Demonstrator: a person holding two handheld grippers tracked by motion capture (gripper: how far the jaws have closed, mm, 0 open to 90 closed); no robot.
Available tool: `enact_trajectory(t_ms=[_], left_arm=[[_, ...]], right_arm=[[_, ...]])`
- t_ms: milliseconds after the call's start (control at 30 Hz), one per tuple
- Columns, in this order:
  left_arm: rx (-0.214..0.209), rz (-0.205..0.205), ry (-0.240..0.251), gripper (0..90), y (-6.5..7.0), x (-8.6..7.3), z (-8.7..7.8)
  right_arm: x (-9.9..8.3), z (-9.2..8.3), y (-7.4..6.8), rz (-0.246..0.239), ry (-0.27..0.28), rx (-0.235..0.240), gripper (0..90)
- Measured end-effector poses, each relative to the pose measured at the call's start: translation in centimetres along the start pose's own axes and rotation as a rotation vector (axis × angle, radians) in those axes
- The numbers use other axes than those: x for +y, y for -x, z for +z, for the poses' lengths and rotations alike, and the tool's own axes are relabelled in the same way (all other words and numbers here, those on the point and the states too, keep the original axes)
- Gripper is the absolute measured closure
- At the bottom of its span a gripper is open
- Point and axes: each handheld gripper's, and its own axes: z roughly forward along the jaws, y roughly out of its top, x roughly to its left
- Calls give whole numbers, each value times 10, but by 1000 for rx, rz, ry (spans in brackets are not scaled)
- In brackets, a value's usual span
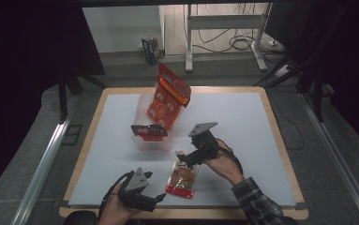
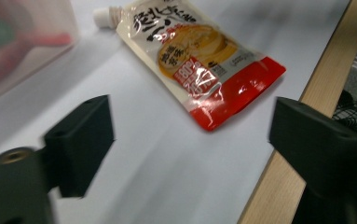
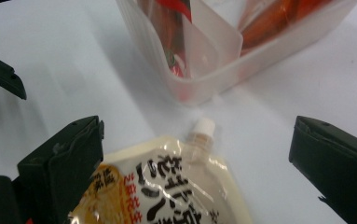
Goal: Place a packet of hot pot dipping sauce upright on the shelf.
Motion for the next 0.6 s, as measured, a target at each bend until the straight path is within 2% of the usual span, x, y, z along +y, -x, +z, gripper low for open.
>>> enact_trajectory(t_ms=[167, 300, 400, 533, 600], left_arm=[[-47, -13, 36, 360, -1, 3, 2], [-79, -1, 45, 507, 1, 7, 8], [-106, 8, 53, 655, 4, 11, 15], [-143, 27, 37, 897, 6, 16, 24], [-145, 32, 29, 900, 7, 18, 28]], right_arm=[[-11, -6, 1, 13, -6, -3, 25], [-20, -11, 2, 28, -13, -13, 25], [-27, -14, 3, 39, -18, -20, 25], [-37, -20, 3, 57, -22, -23, 26], [-42, -23, 4, 70, -16, -32, 26]])
